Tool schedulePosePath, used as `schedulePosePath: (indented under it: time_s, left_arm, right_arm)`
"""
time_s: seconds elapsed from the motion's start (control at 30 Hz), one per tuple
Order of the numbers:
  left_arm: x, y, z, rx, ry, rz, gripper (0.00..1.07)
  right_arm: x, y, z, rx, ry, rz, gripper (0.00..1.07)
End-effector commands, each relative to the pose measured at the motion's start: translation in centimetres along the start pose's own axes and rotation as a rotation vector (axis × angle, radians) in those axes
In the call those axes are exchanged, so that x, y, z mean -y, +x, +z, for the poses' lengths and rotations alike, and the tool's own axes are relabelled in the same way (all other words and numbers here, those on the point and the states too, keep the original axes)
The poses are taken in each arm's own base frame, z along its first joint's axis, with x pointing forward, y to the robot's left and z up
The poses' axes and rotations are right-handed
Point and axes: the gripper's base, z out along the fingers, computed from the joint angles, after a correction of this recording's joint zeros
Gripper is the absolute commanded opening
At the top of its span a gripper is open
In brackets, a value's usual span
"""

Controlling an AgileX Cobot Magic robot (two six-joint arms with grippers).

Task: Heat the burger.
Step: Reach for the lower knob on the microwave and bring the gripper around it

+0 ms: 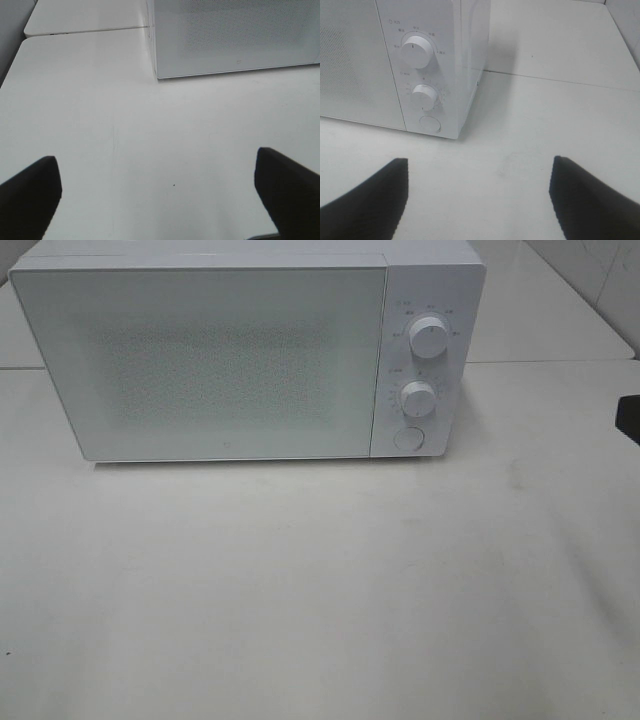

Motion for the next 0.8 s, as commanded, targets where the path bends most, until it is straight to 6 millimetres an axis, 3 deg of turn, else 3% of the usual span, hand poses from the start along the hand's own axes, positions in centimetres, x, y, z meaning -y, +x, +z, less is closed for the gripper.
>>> schedulePosePath:
  time_s: [0.03,0.43,0.8]
  left_arm:
    - [0.1,0.2,-0.3,0.025,0.006,-0.006,1.01]
    - [0.1,0.2,-0.3,0.025,0.006,-0.006,1.01]
    - [0.1,0.2,-0.3,0.025,0.006,-0.006,1.01]
  right_arm:
    - [-0.1,-0.2,0.8,0.033,-0.009,0.008,0.75]
    - [-0.8,-0.5,6.1,0.132,-0.077,0.015,0.75]
    - [-0.9,0.3,8.8,0.156,-0.080,0.063,0.75]
